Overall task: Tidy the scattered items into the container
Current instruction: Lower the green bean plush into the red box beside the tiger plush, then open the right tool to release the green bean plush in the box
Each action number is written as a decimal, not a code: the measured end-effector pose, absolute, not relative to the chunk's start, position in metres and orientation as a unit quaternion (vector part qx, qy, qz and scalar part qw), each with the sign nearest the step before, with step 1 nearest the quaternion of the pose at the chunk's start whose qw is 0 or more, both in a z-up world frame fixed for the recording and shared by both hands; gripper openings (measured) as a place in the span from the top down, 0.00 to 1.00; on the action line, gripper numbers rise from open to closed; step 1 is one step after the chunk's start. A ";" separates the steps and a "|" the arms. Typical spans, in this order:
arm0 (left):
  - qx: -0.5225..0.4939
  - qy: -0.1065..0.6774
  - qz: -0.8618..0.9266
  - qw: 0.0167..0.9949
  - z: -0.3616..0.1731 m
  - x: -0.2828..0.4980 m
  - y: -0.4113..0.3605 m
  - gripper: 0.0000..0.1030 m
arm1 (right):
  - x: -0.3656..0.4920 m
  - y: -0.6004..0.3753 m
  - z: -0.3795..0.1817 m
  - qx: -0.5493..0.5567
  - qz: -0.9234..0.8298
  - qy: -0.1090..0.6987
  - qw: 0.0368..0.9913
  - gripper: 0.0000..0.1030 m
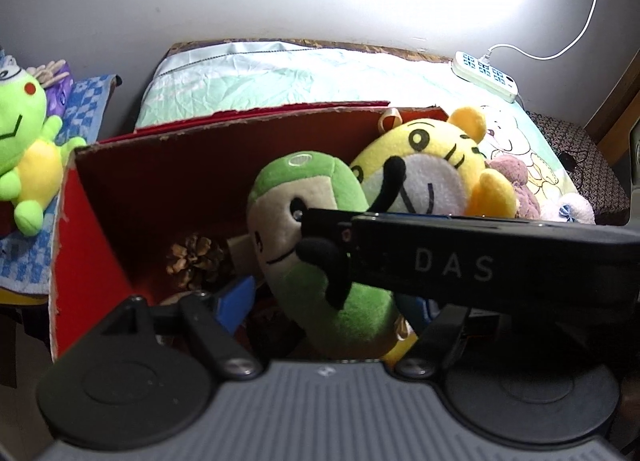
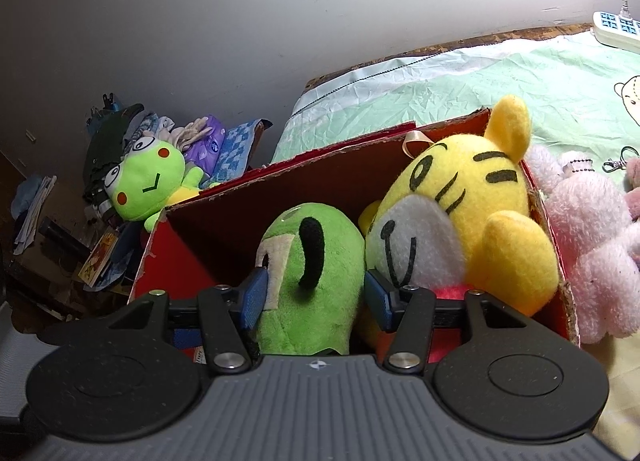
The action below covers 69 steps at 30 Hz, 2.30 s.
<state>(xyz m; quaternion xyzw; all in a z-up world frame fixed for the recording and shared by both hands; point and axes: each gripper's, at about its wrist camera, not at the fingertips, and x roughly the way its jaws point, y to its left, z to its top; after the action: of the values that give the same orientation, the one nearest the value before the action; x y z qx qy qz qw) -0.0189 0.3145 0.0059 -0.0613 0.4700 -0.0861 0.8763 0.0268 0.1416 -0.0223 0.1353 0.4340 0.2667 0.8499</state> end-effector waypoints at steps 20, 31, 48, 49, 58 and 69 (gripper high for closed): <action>-0.068 0.483 -0.086 0.868 -0.001 -0.025 0.318 0.27 | 0.024 0.144 -0.026 0.122 0.278 0.447 0.841 0.45; -0.055 0.475 -0.090 0.874 0.009 -0.028 0.312 0.33 | 0.023 0.136 -0.018 0.128 0.272 0.430 0.851 0.53; -0.042 0.478 -0.088 0.873 0.006 -0.026 0.302 0.31 | 0.021 0.132 -0.016 0.139 0.271 0.429 0.851 0.57; -0.042 0.478 -0.087 0.873 0.006 -0.027 0.303 0.31 | 0.021 0.132 -0.016 0.138 0.271 0.429 0.851 0.57; -0.042 0.478 -0.084 0.873 0.009 -0.032 0.299 0.31 | 0.017 0.130 -0.014 0.137 0.274 0.429 0.850 0.57; -0.042 0.478 -0.074 0.874 0.013 -0.042 0.298 0.25 | 0.007 0.128 -0.012 0.133 0.268 0.428 0.853 0.57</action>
<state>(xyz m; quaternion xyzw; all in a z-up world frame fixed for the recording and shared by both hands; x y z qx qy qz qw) -0.0421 0.2979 0.0128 -0.0421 0.4776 -0.0741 0.8744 0.0070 0.1281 -0.0119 0.1327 0.4280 0.2681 0.8528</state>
